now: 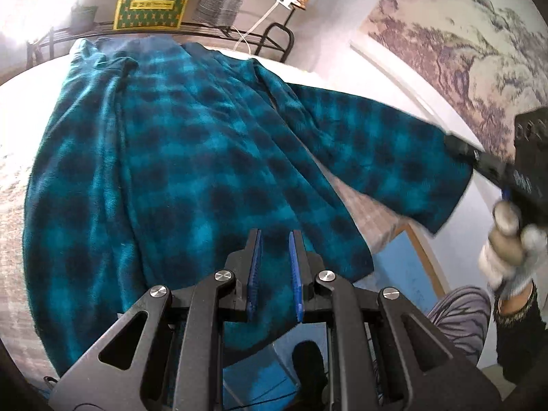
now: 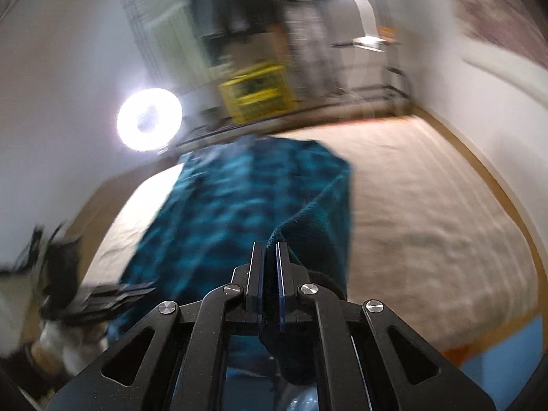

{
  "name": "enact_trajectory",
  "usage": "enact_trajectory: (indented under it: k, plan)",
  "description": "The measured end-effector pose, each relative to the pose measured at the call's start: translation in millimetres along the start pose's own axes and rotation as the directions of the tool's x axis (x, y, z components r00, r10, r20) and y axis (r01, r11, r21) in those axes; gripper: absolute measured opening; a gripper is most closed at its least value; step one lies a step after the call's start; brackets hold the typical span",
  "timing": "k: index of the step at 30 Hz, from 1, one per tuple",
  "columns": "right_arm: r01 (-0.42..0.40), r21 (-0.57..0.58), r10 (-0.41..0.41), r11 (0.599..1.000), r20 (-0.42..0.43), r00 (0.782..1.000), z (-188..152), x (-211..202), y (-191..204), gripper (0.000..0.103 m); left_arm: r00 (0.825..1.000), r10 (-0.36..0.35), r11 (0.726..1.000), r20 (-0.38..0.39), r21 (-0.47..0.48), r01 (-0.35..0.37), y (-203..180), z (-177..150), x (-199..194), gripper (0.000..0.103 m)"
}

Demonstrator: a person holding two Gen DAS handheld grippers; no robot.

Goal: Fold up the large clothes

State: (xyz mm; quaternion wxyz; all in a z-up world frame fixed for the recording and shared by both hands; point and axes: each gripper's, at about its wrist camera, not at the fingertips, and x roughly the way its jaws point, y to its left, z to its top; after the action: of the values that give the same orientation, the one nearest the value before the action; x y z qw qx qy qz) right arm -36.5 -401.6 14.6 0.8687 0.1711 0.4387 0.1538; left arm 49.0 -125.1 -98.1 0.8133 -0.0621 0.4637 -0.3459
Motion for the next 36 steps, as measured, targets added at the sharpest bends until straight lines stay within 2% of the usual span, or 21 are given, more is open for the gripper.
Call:
enact_trajectory:
  k: [3, 6, 9, 10, 12, 13, 14, 16, 22, 26, 28, 30, 31, 36]
  plan:
    - [-0.097, -0.148, 0.079, 0.984, -0.119, 0.99, -18.6, 37.0, 54.1, 0.004, 1.0, 0.003, 0.999, 0.007, -0.037, -0.003, 11.5, 1.6, -2.1, 0.014]
    - [-0.145, -0.29, 0.071, 0.946, -0.251, 0.965, -49.4, 77.3, 92.1, 0.002, 1.0, 0.0, 0.998, -0.004, -0.064, 0.0, 19.4, -0.8, 2.0, 0.014]
    - [-0.194, -0.315, 0.064, 0.929, -0.378, 0.923, -71.5, 109.1, 100.6, 0.003, 1.0, -0.012, 0.996, -0.022, -0.085, 0.01, 26.3, -2.5, 9.1, 0.014]
    - [-0.209, -0.309, 0.074, 0.928, -0.396, 0.915, -71.4, 111.8, 99.2, 0.003, 0.999, -0.02, 0.996, -0.03, -0.093, 0.017, 28.2, -3.0, 12.3, 0.014]
    - [-0.229, -0.31, 0.09, 0.923, -0.404, 0.91, -69.2, 108.1, 97.1, 0.004, 0.998, -0.042, 0.993, -0.055, -0.111, 0.035, 30.9, -3.1, 22.6, 0.014]
    - [-0.242, -0.305, 0.105, 0.921, -0.404, 0.909, -65.2, 102.8, 94.8, 0.006, 0.997, -0.048, 0.992, -0.065, -0.117, 0.04, 30.6, -2.7, 27.8, 0.022]
    - [-0.246, -0.298, 0.112, 0.922, -0.401, 0.909, -59.6, 99.8, 90.5, 0.009, 0.996, -0.055, 0.992, -0.075, -0.12, 0.046, 30.5, -1.8, 32.8, 0.036]
    - [-0.241, -0.282, 0.127, 0.929, -0.367, 0.921, -48.0, 90.6, 81.5, 0.029, 0.994, -0.06, 0.992, -0.092, -0.117, 0.049, 26.9, -0.5, 45.2, 0.043]
    - [-0.159, -0.195, 0.104, 0.968, -0.263, 0.959, 10.6, 88.7, 31.8, 0.031, 0.986, -0.045, 0.998, -0.158, -0.058, 0.036, 10.3, -1.5, 79.4, 0.043]
    - [-0.095, -0.081, 0.075, 0.992, -0.222, 0.972, 60.9, 119.0, -14.0, 0.032, 0.98, -0.03, 0.999, -0.195, -0.031, 0.024, 6.6, -5.6, 96.7, 0.043]
    - [-0.053, -0.044, 0.043, 0.998, -0.208, 0.977, 81.8, 139.8, -33.4, 0.038, 0.98, -0.021, 1.0, -0.198, -0.021, 0.017, 6.5, -6.9, 99.0, 0.043]
    - [-0.024, 0.012, 0.026, 1.0, -0.205, 0.978, 100.1, 162.9, -54.3, 0.039, 0.981, -0.019, 1.0, -0.191, -0.021, 0.015, 6.7, -7.1, 98.6, 0.02]
    - [-0.023, 0.056, 0.034, 0.998, -0.209, 0.977, 109.7, 178.8, -66.6, 0.039, 0.98, -0.023, 0.999, -0.197, -0.029, 0.017, 7.9, -7.3, 99.3, 0.005]
    - [0.009, 0.206, 0.035, 0.979, -0.208, 0.978, 142.0, 240.7, -111.8, 0.039, 0.98, -0.066, 0.997, -0.188, -0.058, 0.056, 10.6, -7.6, 95.7, 0.001]
